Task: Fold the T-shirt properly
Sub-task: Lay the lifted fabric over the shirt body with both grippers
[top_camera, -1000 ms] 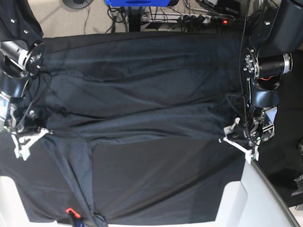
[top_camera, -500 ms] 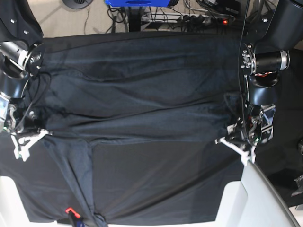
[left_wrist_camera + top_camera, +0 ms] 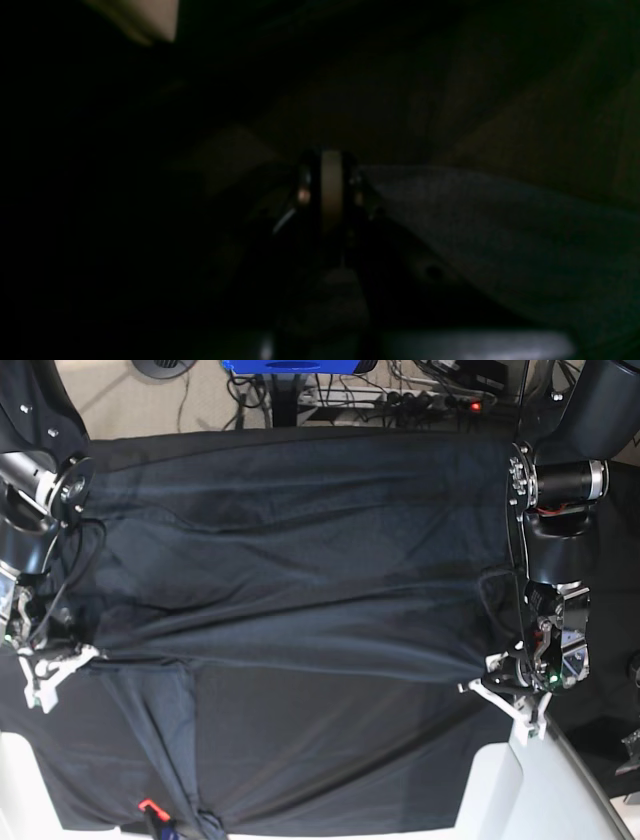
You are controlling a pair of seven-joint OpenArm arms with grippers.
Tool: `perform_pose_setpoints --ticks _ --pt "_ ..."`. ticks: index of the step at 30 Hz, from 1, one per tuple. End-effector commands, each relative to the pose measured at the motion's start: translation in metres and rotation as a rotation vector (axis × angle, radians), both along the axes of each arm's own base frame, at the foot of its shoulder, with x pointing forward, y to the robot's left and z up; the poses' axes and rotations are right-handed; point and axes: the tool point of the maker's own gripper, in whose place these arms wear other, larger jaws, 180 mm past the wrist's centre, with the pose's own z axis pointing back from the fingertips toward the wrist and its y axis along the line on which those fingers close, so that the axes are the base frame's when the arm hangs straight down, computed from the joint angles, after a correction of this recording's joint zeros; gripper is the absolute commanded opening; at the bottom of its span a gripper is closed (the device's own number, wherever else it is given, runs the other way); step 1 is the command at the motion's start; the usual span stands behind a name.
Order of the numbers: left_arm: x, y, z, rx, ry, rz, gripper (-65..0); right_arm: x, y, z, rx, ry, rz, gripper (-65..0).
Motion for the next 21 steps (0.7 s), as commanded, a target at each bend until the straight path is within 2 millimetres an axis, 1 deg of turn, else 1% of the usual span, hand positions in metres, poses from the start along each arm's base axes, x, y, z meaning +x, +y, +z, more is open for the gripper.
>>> perform_pose_setpoints --ticks 1,4,6,10,11,14,19,21 --pt "0.018 0.006 0.028 0.017 -0.084 0.001 -65.0 0.024 -0.010 0.028 -0.017 -0.100 -0.012 -63.9" --pt "0.022 0.006 0.040 0.031 -0.116 -0.007 -65.0 0.028 -0.011 0.032 -0.018 -0.126 -0.016 -63.8" --pt "0.020 0.005 0.041 0.029 -0.093 -0.013 -65.0 0.032 -0.009 0.036 -0.021 -0.132 -0.008 -63.6" --pt "0.026 0.001 0.062 0.041 -0.130 -0.030 -65.0 0.037 0.007 0.034 -0.061 -0.117 0.076 -64.1" --pt "0.025 0.000 0.064 0.044 -0.129 -0.034 -65.0 0.038 0.010 0.034 -0.065 -0.116 0.086 -64.1" --pt "0.025 -0.001 0.071 0.049 -0.132 -0.041 -65.0 0.042 0.010 0.038 -0.067 -0.124 0.083 -64.2" --pt "0.020 -0.002 0.066 0.052 -0.124 -0.044 -65.0 0.046 0.011 0.042 -0.071 -0.141 0.087 -64.2" --pt "0.015 -0.002 0.058 0.051 -0.109 -0.044 -65.0 0.050 0.011 0.046 -0.070 -0.172 0.085 -64.2"
